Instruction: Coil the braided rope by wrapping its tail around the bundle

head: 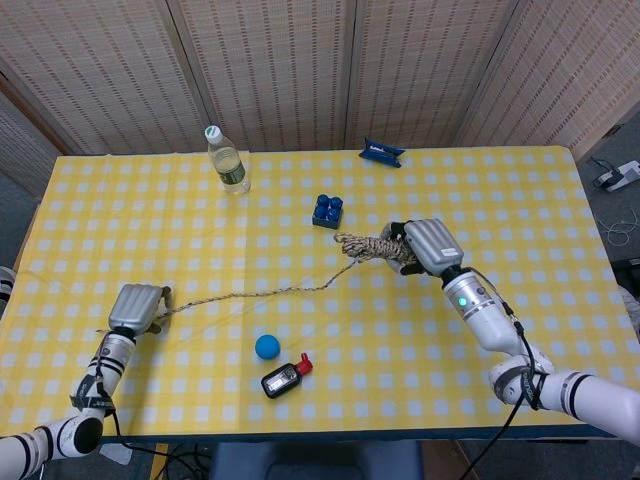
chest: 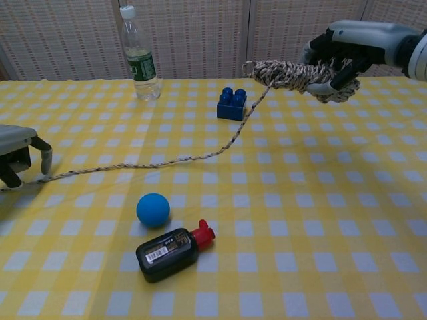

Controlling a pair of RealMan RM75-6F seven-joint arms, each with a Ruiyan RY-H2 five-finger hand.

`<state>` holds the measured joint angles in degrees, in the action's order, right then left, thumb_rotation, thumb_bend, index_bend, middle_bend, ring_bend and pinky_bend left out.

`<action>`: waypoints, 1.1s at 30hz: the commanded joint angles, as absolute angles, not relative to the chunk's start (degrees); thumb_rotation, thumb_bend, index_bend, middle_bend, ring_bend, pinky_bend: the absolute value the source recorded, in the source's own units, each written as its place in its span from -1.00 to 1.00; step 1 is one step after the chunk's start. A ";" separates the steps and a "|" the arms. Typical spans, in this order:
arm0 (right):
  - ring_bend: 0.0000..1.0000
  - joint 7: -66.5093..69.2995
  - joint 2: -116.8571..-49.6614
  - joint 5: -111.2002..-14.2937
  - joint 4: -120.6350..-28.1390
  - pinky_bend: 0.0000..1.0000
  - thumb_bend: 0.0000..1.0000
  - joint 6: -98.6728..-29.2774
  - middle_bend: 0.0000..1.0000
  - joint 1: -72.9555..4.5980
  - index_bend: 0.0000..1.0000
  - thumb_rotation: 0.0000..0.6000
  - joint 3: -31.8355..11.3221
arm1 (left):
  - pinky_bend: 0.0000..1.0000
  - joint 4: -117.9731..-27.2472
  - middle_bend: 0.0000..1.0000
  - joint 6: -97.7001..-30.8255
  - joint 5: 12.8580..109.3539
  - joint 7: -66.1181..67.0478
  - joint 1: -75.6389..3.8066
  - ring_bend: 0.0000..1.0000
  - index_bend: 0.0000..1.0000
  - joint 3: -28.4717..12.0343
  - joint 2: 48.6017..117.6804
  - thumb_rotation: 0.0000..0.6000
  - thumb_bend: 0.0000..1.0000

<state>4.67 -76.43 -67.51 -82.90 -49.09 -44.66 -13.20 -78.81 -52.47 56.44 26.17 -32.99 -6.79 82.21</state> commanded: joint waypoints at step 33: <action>-0.08 6.05 -77.24 -67.51 -81.28 -0.01 -0.03 -48.23 0.22 -44.24 0.33 1.00 -13.53 | 0.94 -77.40 0.91 -50.18 51.74 26.08 -35.38 0.84 0.43 -5.60 82.87 0.99 -0.27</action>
